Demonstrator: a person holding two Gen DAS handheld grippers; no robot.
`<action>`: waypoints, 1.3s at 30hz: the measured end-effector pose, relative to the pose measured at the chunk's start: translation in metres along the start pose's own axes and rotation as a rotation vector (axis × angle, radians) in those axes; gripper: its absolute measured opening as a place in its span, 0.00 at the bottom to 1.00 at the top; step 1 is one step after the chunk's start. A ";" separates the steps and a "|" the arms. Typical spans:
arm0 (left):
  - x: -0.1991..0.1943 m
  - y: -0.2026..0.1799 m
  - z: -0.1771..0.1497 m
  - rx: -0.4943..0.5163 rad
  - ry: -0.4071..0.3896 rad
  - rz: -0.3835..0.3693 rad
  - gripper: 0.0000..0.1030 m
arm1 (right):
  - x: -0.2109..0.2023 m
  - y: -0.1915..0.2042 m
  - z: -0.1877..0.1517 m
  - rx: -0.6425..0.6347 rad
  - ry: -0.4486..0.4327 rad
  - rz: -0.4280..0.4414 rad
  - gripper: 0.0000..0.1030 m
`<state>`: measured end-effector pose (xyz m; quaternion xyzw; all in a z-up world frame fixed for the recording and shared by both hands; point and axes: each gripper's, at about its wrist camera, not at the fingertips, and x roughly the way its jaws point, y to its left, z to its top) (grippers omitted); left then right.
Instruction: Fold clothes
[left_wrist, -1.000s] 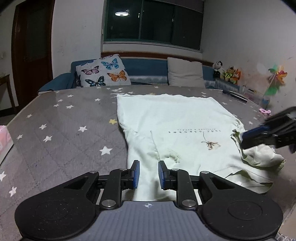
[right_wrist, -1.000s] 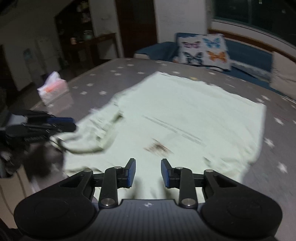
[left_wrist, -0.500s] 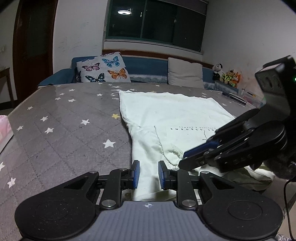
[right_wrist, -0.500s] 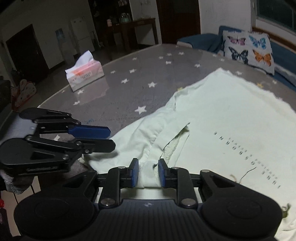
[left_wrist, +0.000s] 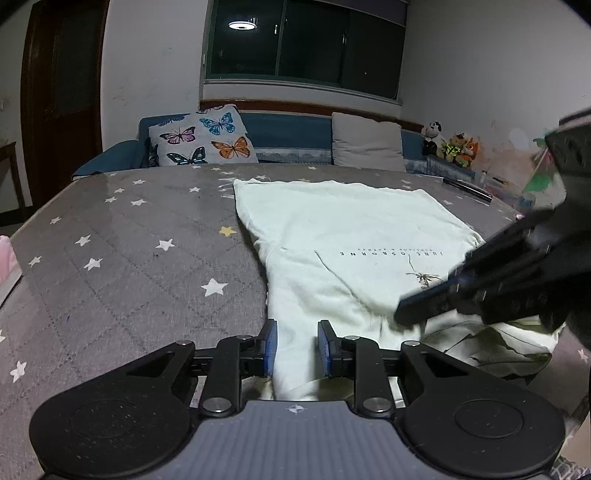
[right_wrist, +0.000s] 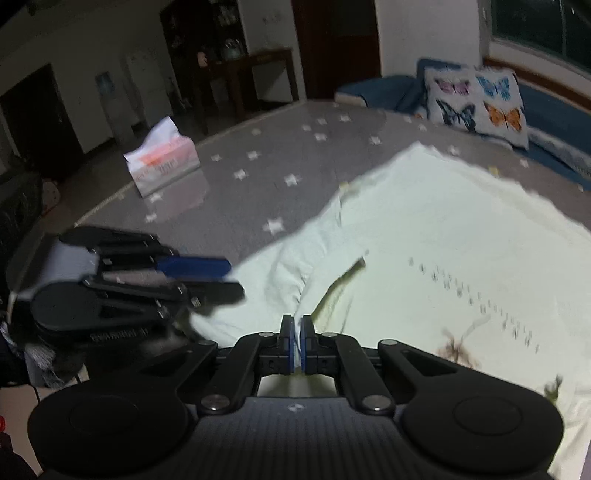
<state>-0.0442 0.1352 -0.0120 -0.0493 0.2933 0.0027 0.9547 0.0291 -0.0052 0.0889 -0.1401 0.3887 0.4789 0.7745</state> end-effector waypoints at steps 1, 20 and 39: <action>0.000 -0.001 0.001 0.006 -0.005 -0.001 0.25 | 0.005 -0.001 -0.003 0.005 0.019 -0.003 0.03; 0.012 -0.016 -0.013 0.099 0.048 -0.090 0.25 | 0.056 -0.017 0.036 -0.017 0.022 0.019 0.06; 0.018 0.003 0.000 0.037 0.042 -0.070 0.25 | 0.094 -0.040 0.083 0.034 -0.008 0.000 0.07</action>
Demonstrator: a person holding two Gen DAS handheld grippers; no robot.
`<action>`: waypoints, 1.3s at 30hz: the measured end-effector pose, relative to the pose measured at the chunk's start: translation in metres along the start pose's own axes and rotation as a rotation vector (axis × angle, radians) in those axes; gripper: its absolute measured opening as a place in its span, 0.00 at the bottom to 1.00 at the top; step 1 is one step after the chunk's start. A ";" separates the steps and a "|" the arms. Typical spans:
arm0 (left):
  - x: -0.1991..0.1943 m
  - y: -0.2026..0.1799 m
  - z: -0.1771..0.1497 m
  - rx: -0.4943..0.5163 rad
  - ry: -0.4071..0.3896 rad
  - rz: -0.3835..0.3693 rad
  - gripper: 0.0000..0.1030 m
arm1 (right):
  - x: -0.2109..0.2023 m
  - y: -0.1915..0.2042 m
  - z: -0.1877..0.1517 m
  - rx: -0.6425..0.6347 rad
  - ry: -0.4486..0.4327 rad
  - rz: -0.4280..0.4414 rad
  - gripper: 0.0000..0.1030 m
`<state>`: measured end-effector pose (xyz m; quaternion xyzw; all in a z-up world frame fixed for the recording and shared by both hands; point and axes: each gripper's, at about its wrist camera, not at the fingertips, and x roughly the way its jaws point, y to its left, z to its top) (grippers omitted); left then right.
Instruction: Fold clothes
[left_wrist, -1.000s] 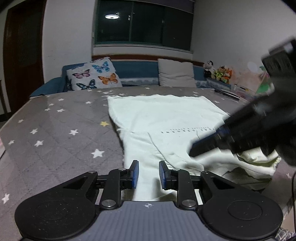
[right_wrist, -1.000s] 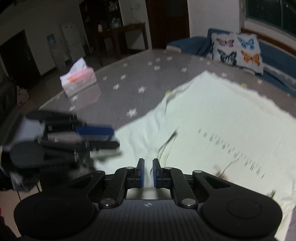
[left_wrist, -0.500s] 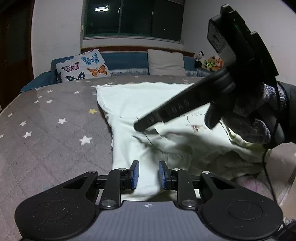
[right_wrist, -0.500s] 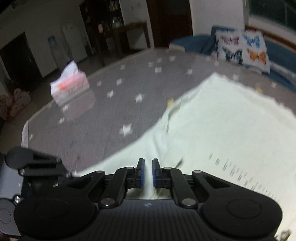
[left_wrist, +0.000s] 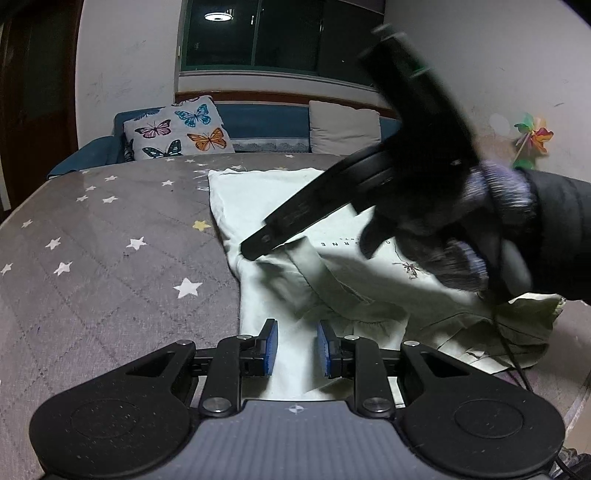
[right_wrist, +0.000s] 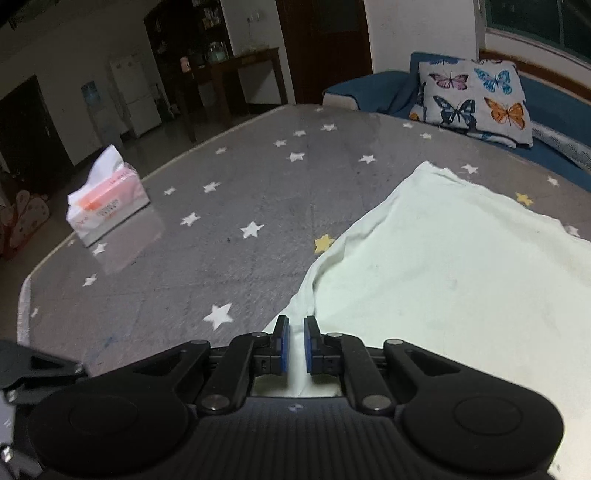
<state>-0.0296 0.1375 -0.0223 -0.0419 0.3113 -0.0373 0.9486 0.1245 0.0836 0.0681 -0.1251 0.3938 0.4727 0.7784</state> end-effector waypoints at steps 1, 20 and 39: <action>0.001 0.000 0.000 -0.001 0.005 0.005 0.25 | 0.006 0.000 0.001 0.001 0.005 0.002 0.08; -0.038 -0.023 0.000 0.198 -0.014 0.046 0.41 | -0.119 -0.030 -0.047 -0.091 -0.010 -0.149 0.17; -0.047 -0.072 -0.029 0.596 0.051 0.003 0.50 | -0.188 -0.031 -0.189 -0.085 0.089 -0.274 0.21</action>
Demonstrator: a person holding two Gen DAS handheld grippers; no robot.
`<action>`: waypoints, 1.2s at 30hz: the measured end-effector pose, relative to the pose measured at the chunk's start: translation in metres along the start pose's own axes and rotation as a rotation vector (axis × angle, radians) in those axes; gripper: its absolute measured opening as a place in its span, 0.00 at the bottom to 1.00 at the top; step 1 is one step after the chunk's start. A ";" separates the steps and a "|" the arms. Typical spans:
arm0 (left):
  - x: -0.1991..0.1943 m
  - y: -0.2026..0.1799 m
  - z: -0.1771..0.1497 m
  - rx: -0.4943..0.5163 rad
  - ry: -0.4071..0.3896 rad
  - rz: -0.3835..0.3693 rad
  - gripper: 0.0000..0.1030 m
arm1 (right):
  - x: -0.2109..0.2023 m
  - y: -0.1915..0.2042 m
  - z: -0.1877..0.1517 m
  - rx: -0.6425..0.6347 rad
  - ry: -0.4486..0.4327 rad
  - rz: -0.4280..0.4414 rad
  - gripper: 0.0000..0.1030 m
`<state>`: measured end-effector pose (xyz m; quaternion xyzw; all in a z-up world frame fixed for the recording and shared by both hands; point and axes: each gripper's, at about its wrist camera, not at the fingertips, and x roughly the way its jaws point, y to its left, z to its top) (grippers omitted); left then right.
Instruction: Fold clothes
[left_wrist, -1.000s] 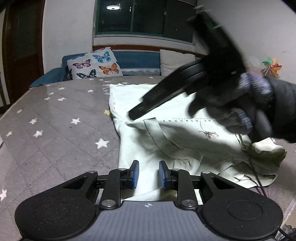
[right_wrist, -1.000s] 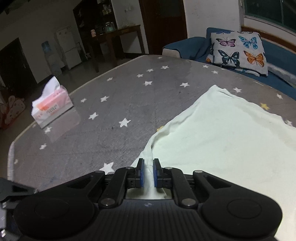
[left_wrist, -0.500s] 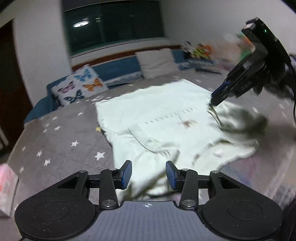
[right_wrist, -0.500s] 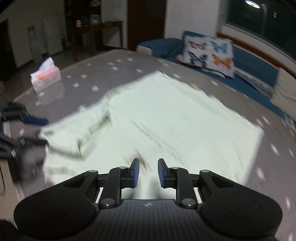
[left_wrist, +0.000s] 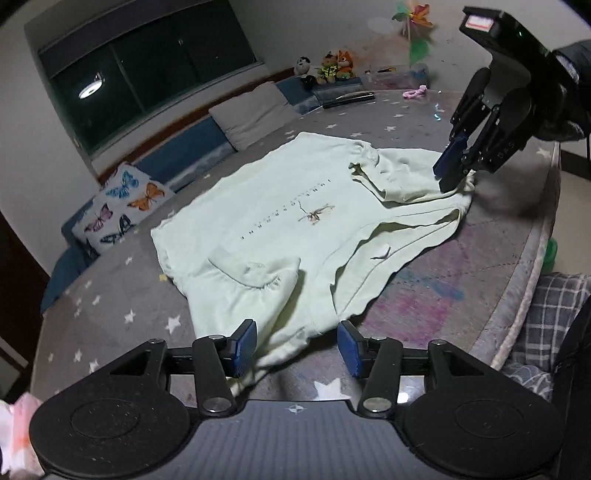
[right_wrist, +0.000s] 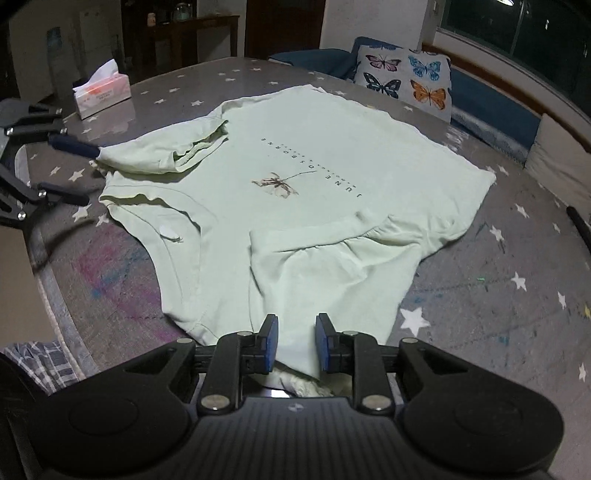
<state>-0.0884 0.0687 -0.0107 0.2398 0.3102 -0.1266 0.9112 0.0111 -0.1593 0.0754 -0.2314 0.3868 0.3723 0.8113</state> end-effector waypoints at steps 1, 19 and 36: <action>0.002 0.000 0.000 0.007 -0.002 0.000 0.50 | -0.003 0.001 0.001 -0.004 -0.005 -0.002 0.21; 0.033 0.008 0.004 0.063 -0.027 -0.069 0.15 | -0.027 0.030 -0.009 -0.192 -0.008 -0.006 0.53; 0.028 0.038 0.032 -0.117 -0.089 -0.063 0.11 | -0.012 0.036 -0.015 -0.201 -0.060 -0.026 0.49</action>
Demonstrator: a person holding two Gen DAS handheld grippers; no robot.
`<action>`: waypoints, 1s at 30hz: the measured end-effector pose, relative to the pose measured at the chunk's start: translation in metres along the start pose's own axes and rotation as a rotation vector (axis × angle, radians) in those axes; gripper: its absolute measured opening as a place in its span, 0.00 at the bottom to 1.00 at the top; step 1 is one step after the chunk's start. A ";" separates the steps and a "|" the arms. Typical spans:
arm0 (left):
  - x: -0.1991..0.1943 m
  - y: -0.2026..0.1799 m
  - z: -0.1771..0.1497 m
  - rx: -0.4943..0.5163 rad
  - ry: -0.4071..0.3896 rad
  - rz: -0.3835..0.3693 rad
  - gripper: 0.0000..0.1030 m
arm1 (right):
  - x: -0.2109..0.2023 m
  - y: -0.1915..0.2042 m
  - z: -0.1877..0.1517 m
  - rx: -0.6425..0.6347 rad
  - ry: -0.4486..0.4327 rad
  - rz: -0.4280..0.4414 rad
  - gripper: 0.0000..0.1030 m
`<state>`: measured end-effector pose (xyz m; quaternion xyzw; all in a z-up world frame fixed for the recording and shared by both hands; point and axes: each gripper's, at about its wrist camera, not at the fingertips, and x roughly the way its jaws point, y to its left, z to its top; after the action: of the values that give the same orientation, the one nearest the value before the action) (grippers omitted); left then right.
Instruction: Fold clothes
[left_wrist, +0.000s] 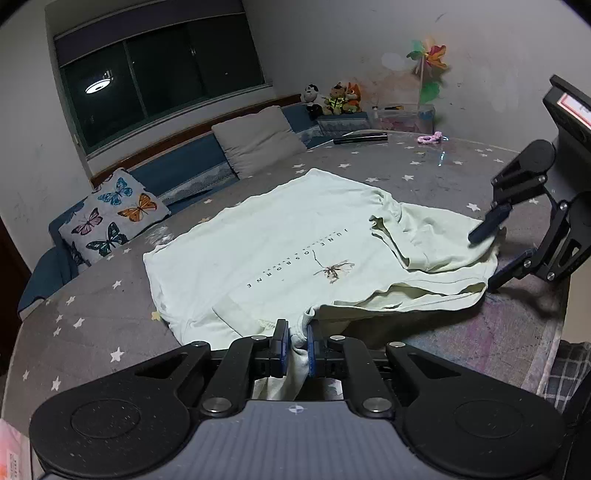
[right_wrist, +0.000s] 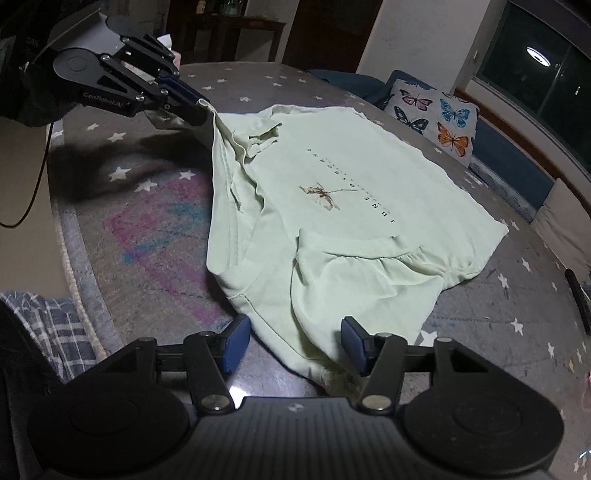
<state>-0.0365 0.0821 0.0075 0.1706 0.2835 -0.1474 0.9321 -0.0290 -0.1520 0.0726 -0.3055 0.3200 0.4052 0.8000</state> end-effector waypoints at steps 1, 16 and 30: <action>-0.001 0.000 0.000 0.000 0.002 -0.002 0.11 | 0.000 0.000 0.000 0.000 -0.004 0.005 0.46; -0.021 -0.033 -0.028 0.094 0.009 0.029 0.41 | 0.005 0.000 0.001 0.000 -0.011 -0.043 0.06; 0.002 -0.037 -0.047 0.238 0.058 0.077 0.47 | 0.002 0.000 0.003 0.008 -0.019 -0.068 0.05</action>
<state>-0.0712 0.0671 -0.0387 0.2950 0.2843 -0.1389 0.9016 -0.0272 -0.1492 0.0733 -0.3088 0.3034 0.3796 0.8176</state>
